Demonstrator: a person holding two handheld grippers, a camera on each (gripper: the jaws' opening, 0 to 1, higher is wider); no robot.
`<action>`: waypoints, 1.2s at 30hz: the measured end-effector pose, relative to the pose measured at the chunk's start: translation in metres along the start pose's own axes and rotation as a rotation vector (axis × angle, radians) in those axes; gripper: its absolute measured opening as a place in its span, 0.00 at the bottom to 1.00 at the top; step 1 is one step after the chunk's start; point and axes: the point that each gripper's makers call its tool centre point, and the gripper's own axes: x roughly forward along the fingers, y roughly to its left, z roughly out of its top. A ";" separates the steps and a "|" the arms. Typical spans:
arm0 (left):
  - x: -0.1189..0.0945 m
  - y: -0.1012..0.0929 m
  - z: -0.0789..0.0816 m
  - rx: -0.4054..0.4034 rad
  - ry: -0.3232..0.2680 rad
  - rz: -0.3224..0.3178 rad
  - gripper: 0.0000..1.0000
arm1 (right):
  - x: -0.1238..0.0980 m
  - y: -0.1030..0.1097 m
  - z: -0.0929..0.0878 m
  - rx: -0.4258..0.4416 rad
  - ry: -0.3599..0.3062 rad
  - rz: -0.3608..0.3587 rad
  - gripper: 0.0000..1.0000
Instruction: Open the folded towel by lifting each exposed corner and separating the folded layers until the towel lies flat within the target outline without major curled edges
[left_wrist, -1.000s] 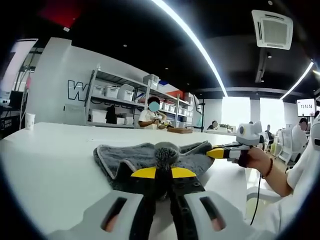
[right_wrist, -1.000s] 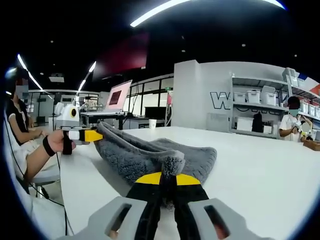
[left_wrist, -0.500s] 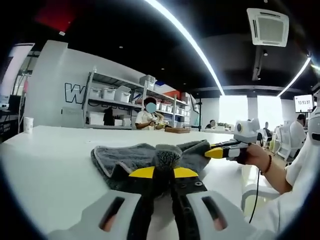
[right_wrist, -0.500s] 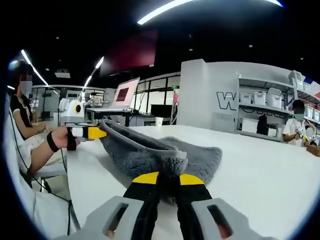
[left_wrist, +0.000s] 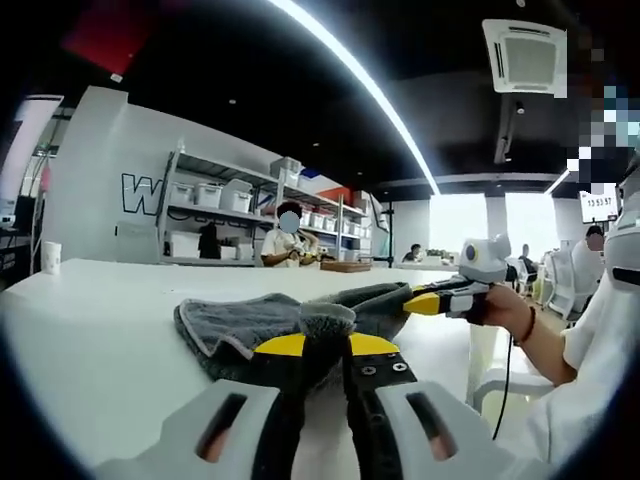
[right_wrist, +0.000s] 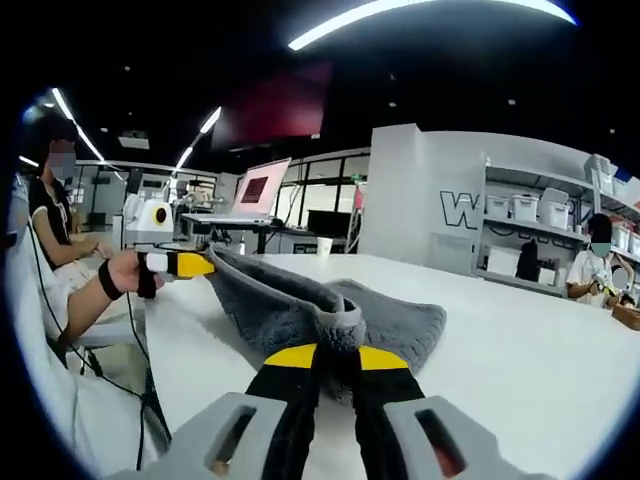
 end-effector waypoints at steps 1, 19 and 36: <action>0.000 0.000 0.001 0.003 -0.002 0.000 0.12 | 0.000 -0.001 0.000 -0.005 0.005 -0.006 0.04; -0.012 0.004 0.009 0.006 -0.003 0.005 0.07 | -0.009 -0.001 -0.001 -0.041 0.021 0.032 0.00; -0.025 -0.011 -0.014 0.025 0.113 -0.097 0.08 | -0.019 0.008 -0.014 -0.021 0.082 0.134 0.00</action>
